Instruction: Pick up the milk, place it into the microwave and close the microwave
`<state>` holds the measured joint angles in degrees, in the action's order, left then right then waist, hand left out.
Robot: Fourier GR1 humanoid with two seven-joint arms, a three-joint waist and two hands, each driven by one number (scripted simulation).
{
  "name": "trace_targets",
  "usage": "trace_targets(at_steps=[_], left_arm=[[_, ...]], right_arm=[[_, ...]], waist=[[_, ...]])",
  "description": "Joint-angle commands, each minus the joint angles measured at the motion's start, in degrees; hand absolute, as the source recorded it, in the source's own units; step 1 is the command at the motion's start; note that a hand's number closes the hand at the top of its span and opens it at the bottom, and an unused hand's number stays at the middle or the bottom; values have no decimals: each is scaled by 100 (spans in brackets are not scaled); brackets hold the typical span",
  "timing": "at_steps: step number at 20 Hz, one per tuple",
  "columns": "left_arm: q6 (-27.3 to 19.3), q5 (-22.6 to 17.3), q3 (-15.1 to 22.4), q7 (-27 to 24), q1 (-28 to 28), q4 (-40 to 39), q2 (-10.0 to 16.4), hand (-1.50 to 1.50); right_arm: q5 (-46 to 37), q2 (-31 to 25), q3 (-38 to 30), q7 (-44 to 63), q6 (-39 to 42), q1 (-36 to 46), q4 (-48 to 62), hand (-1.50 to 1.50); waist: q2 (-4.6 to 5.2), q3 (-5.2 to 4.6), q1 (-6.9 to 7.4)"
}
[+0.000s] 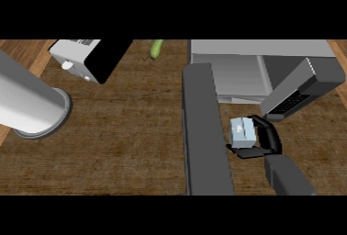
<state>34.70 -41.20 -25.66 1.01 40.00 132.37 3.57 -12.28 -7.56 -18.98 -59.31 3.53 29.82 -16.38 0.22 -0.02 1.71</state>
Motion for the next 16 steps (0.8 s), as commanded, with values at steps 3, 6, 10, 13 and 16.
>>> trace_targets(at_steps=[3,6,10,13,16], left_arm=[[-25,-559,-376,143,-142,12,344,-150],[169,-506,-367,132,108,273,103,-150],[81,-513,-466,174,-306,-156,357,-150],[-68,-312,-151,337,-341,133,151,-150],[73,-323,-169,247,-483,27,199,-150]], right_arm=[[45,-28,-132,86,-457,760,157,150],[-26,113,-32,280,-629,979,124,150],[-7,-404,-159,706,-510,1526,422,150],[-74,-333,-150,1063,-808,1864,644,150],[-38,-621,-215,1156,-667,2099,678,150]], waist=[[35,18,44],[10,12,30],[54,15,88],[101,22,188],[117,22,248]])
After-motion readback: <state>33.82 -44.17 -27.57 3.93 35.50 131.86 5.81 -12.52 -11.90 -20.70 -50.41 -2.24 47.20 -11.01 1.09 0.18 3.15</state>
